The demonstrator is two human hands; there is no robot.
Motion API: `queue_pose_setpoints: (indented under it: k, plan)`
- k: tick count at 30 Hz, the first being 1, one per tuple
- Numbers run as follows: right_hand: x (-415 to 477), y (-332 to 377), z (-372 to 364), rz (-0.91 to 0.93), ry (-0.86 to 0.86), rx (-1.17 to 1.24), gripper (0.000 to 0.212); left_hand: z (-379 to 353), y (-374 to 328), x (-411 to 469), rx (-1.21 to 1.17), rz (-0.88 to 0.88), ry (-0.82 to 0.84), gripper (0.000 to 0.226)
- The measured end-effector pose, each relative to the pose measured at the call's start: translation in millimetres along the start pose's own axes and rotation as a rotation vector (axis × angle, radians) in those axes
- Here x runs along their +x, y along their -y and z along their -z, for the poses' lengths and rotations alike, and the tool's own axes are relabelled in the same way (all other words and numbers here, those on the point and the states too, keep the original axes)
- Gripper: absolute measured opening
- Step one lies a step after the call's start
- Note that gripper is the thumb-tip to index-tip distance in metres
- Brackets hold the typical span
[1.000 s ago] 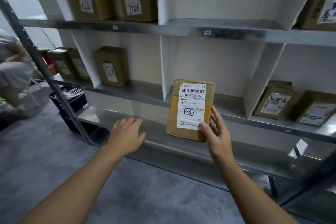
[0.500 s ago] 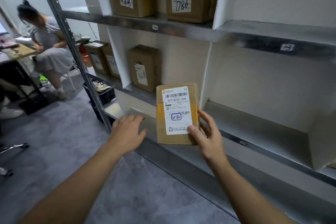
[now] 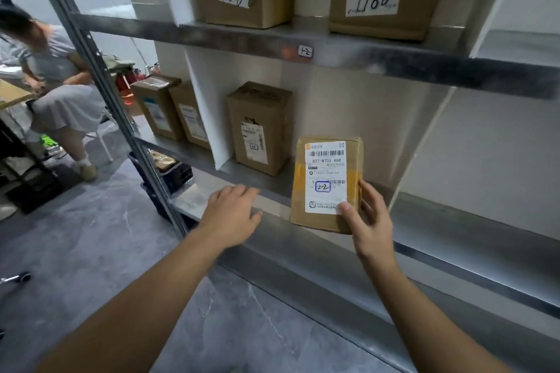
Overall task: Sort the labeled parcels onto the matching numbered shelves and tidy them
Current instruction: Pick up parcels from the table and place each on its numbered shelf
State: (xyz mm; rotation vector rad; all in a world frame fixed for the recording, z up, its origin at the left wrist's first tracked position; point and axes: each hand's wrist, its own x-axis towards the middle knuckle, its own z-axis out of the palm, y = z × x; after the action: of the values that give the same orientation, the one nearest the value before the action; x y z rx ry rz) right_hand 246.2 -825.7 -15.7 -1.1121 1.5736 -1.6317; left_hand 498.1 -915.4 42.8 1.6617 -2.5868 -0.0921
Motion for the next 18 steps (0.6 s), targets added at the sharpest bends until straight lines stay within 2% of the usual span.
queue_pose_setpoints:
  k: [5, 10, 13, 18]
  plan:
    - [32, -3, -27, -0.053, -0.125, -0.063, 0.077, 8, 40, 62, -0.011, -0.128, 0.034, 0.055]
    - [48, -6, -39, -0.079, -0.267, -0.087, 0.078, 5, 50, 101, -0.04, -0.271, 0.074, 0.056]
    - [51, -4, -44, -0.084, -0.298, -0.121, 0.071, 2, 47, 115, -0.056, -0.323, 0.119, 0.056]
    - [69, -10, -44, -0.114, -0.332, -0.185, 0.062, 0, 39, 135, -0.026, -0.37, 0.09, 0.055]
